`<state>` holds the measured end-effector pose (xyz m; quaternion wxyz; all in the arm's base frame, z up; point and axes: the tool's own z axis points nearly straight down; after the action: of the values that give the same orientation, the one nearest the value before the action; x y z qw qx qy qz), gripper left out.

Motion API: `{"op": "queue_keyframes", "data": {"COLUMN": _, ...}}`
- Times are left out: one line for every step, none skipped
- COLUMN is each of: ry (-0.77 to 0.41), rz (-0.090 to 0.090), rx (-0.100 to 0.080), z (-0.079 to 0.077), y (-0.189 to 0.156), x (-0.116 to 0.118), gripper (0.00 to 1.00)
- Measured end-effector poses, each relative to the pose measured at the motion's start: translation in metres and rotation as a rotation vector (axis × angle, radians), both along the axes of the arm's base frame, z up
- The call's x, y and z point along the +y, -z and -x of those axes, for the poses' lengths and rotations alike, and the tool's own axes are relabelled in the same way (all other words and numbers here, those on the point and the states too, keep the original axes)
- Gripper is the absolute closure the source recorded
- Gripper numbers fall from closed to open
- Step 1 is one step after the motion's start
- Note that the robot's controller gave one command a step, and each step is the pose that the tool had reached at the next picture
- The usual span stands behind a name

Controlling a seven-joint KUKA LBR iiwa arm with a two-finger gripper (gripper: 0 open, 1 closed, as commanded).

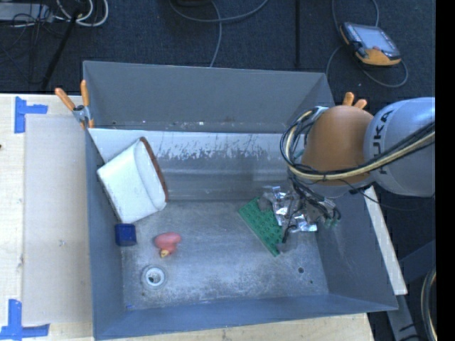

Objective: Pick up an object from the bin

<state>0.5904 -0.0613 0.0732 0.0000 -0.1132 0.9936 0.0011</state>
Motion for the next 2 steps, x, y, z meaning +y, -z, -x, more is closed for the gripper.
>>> {"op": "queue_keyframes", "data": {"ry": -0.045, "rz": 0.001, "rx": 0.006, "z": 0.093, "y": -0.036, "x": 0.018, "gripper": 1.0}}
{"op": "queue_keyframes", "data": {"ry": -0.527, "rz": 0.01, "rx": -0.027, "z": 0.096, "y": -0.002, "x": 0.064, "gripper": 1.0}}
